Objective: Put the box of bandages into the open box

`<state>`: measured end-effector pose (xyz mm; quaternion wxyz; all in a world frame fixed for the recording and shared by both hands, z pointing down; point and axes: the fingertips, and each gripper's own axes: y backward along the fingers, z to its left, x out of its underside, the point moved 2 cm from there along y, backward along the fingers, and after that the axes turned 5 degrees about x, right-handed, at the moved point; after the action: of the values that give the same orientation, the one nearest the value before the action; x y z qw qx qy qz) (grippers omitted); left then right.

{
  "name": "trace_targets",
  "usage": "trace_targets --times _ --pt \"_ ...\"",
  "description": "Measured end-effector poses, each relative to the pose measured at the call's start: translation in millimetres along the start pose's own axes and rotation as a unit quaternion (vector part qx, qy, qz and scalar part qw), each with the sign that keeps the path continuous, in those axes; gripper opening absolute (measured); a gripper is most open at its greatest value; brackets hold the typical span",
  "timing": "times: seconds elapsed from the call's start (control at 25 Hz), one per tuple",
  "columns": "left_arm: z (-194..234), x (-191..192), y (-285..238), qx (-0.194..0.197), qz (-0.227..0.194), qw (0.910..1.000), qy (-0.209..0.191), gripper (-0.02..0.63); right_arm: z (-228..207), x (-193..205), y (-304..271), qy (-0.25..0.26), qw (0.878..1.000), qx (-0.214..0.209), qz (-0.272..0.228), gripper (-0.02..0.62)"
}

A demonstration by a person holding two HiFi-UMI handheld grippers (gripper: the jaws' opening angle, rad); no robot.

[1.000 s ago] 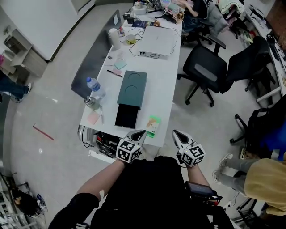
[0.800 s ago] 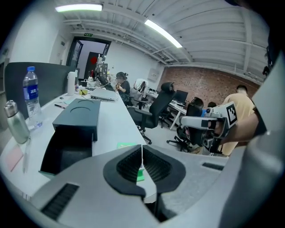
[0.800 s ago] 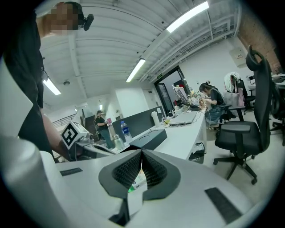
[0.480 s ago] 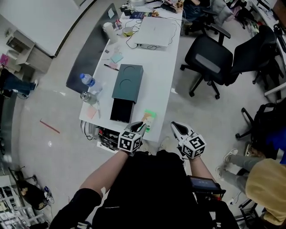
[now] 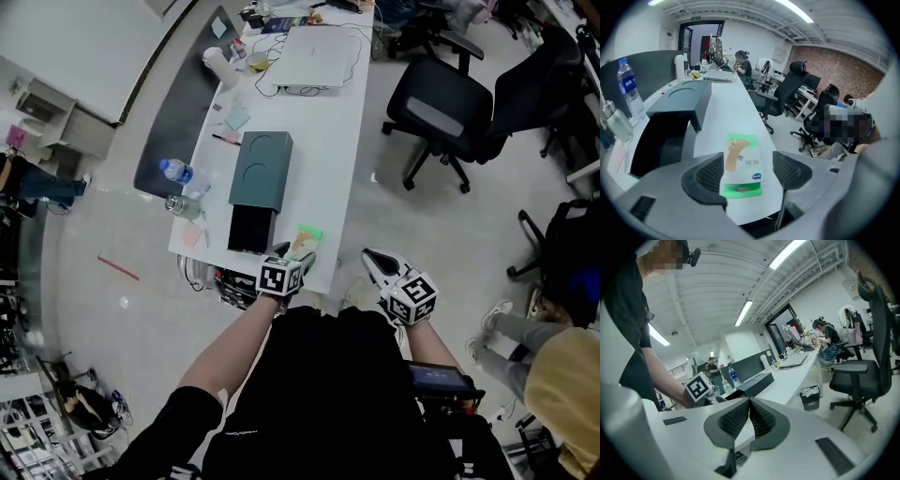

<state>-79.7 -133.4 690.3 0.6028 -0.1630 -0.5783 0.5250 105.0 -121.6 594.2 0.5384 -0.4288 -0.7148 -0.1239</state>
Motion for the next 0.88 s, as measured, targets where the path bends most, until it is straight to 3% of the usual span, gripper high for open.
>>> trace_targets --times 0.4,0.56,0.88 --pt "12 3 -34 -0.019 0.062 0.9979 0.0 0.387 -24 8 11 -0.021 1.0 0.023 0.002 0.026" --pt "12 -1 -38 -0.04 0.078 0.9959 -0.02 0.388 -28 7 10 -0.02 1.0 0.021 0.002 0.026" --pt "13 8 -39 -0.055 0.108 0.9925 -0.017 0.363 -36 1 9 -0.022 1.0 0.022 0.0 0.027"
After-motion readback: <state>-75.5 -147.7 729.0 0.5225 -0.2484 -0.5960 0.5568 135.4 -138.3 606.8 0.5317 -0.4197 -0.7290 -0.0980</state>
